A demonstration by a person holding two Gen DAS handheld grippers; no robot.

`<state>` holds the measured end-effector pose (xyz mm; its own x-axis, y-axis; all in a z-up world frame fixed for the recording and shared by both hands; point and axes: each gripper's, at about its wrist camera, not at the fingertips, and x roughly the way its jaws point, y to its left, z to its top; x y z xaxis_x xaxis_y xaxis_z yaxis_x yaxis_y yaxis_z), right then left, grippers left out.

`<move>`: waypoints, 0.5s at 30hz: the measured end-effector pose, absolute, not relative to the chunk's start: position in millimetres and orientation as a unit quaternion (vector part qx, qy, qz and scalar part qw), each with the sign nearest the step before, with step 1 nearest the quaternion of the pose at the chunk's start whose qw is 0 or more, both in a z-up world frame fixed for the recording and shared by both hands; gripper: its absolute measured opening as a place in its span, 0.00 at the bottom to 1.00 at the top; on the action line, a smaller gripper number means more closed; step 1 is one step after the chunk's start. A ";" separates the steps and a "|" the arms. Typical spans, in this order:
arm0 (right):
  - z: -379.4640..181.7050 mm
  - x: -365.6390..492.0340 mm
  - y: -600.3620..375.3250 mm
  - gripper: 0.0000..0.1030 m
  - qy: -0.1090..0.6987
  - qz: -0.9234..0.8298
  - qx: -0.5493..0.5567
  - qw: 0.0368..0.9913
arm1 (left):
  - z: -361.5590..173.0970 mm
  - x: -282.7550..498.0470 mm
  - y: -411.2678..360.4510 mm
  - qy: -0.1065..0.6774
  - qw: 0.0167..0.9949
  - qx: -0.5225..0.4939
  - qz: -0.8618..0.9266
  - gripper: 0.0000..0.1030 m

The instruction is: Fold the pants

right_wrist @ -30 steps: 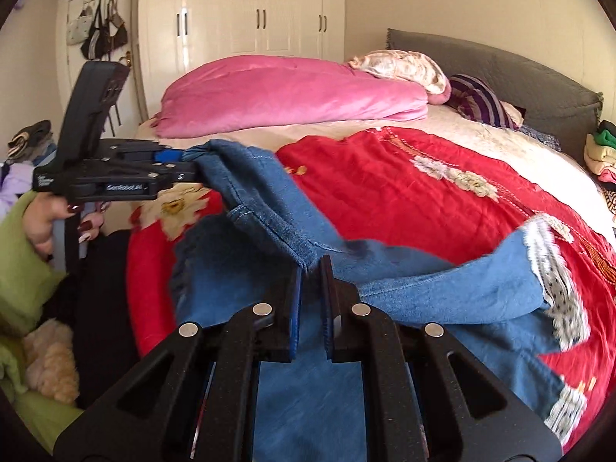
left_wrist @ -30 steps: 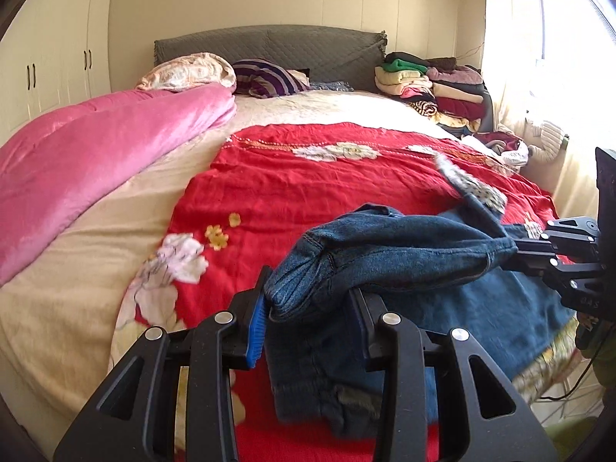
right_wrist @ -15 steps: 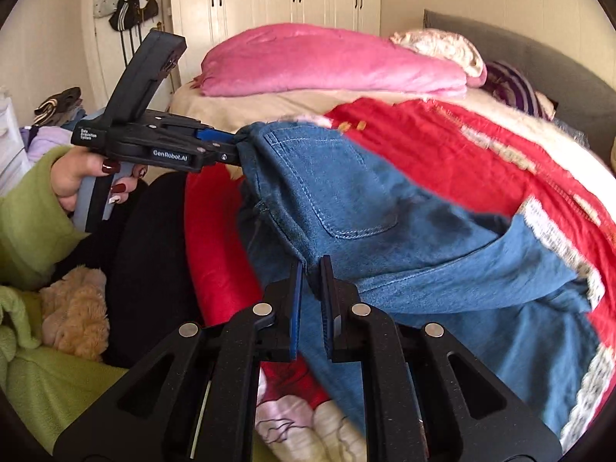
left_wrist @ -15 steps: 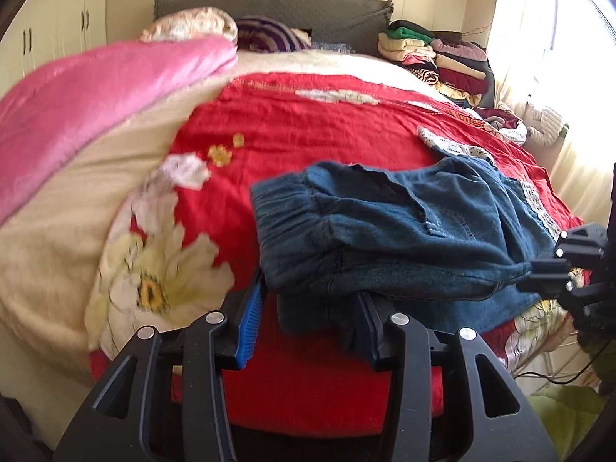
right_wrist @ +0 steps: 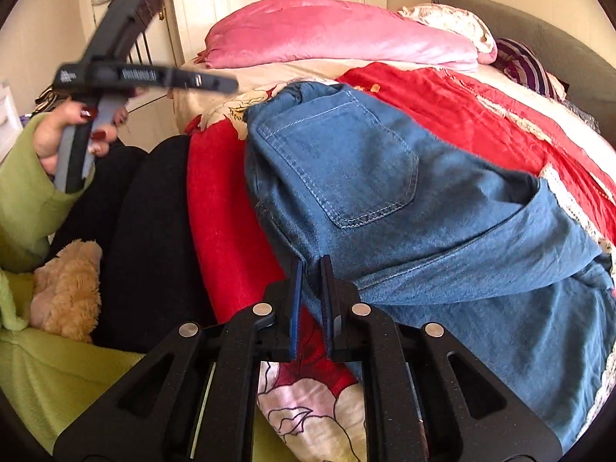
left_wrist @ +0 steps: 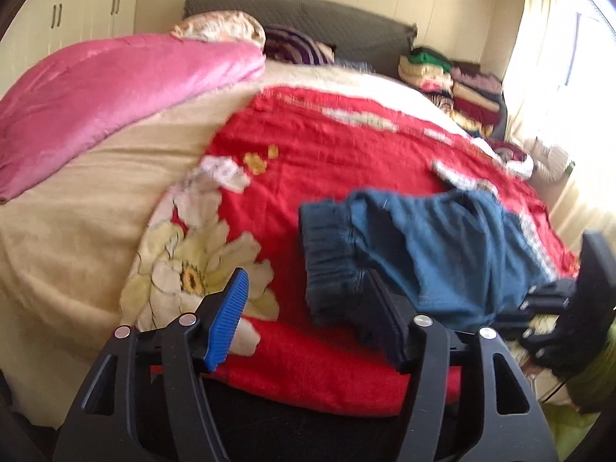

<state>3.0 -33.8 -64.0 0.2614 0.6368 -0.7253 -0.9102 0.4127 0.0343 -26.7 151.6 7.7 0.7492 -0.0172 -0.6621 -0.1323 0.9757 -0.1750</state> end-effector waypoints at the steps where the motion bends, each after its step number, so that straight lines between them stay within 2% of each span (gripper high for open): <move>1: -64.9 2.8 -34.4 0.05 0.342 0.503 -0.202 0.768 | 14.8 -26.8 145.8 0.343 0.933 -0.102 0.022 0.52; 3: -67.7 2.6 -35.6 0.05 0.347 0.502 -0.201 0.767 | 22.4 -22.8 132.6 0.336 0.938 -0.091 0.006 0.42; 4: -70.9 2.8 -35.8 0.05 0.352 0.500 -0.200 0.765 | 24.3 -17.9 121.8 0.333 0.939 -0.083 -0.008 0.41; 7: -75.4 -0.4 -36.2 0.05 0.357 0.497 -0.206 0.764 | 13.3 -1.5 96.3 0.353 0.933 -0.065 -0.038 0.41; 11: -66.4 -1.4 -42.4 0.10 0.361 0.508 -0.189 0.759 | -33.5 23.7 89.2 0.425 0.904 -0.040 -0.023 0.39; 15: -46.6 -1.8 -48.9 0.10 0.329 0.510 -0.168 0.777 | -41.6 25.7 92.3 0.424 0.905 -0.042 -0.023 0.39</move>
